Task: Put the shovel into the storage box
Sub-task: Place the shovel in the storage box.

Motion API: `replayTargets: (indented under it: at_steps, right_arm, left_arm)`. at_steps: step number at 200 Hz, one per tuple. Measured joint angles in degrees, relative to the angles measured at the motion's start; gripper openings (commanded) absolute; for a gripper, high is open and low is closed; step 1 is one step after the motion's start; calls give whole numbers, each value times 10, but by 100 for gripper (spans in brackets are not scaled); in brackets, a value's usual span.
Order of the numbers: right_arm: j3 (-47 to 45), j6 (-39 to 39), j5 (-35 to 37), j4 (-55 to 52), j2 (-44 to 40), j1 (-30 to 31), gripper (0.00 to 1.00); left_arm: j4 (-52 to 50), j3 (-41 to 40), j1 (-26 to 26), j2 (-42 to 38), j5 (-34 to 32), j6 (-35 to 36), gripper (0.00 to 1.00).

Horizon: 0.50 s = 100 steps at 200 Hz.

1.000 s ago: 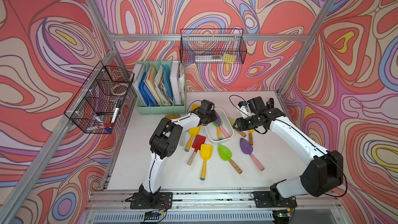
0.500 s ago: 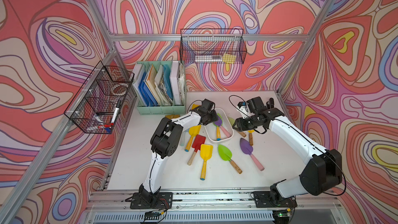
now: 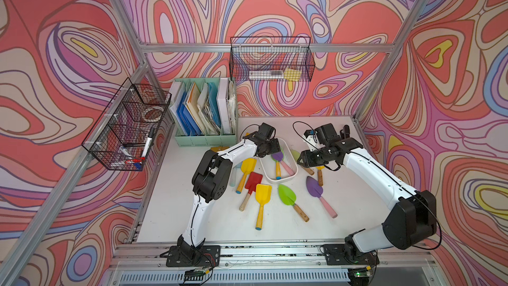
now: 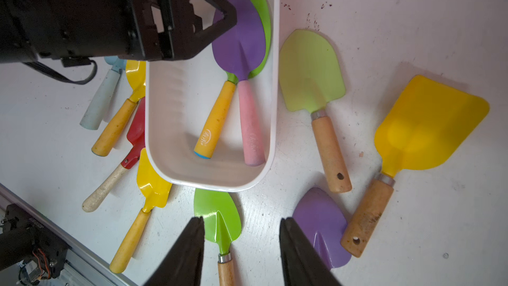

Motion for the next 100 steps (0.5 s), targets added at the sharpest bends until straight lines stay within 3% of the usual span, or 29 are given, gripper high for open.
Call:
replayTargets:
  at_steps: [63, 100]
  right_arm:
    - [-8, 107, 127, -34, 14, 0, 45]
    - [-61, 167, 178, -40, 14, -7, 44]
  left_arm:
    - [-20, 8, -12, -88, 5, 49, 79]
    - [-6, 7, -12, -144, 44, 68, 81]
